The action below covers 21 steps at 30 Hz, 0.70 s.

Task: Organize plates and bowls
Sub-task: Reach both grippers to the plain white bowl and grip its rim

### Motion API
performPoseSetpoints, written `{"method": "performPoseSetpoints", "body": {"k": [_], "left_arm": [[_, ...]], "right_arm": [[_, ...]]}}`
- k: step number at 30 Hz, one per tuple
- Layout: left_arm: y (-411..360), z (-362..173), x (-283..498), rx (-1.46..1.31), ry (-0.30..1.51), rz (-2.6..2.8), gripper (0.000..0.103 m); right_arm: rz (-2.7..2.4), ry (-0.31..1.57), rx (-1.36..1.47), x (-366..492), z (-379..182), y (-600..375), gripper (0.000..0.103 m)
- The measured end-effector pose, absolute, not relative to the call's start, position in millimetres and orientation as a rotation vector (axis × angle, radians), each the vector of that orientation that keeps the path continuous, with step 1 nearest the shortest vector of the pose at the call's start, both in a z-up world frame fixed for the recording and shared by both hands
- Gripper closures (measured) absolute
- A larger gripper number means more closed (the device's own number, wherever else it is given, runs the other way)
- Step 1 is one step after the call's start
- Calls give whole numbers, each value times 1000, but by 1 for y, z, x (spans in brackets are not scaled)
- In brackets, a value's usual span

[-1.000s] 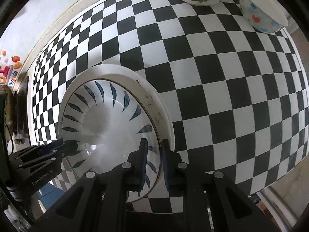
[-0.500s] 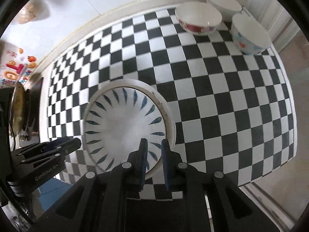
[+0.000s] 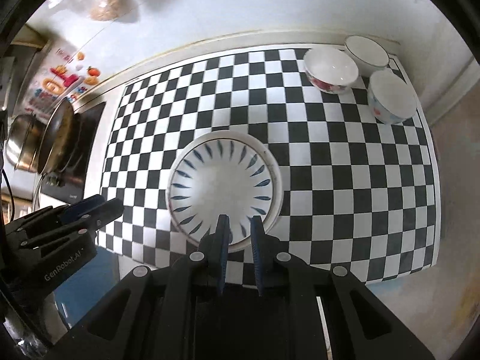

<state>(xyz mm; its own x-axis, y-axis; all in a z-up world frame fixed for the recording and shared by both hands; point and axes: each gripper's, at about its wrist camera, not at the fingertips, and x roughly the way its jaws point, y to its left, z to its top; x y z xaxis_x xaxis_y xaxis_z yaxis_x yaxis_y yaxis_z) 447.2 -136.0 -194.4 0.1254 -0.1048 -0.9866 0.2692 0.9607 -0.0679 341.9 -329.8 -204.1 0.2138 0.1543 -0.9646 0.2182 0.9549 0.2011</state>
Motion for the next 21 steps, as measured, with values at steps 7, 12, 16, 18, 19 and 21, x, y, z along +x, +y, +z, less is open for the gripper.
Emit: {"method": "performPoseSetpoints", "body": {"k": [7,12,16,18,19,21], "left_arm": [[-127,-185,444,98,1385,-303,75],[-129,-183,450,76,1334,-349,69],[-139,-185,464,32,1318,-398,66],[-150,-186,476,21,1308,-405,66],[-156,-187,482,14,1304,-412,66],[-172,-189,496,13,1306,-407,65]], "right_arm": [[-64,1353,314,333,-192,-315,86],[-102,1328,382,328,-185,-319,86],[-103,1295,472,325,-185,-337,33],[-113,1260,521,323,-184,-352,24],[-126,1245,547,323,-185,-363,24],[-161,1224,577,326,-188,-385,24]]}}
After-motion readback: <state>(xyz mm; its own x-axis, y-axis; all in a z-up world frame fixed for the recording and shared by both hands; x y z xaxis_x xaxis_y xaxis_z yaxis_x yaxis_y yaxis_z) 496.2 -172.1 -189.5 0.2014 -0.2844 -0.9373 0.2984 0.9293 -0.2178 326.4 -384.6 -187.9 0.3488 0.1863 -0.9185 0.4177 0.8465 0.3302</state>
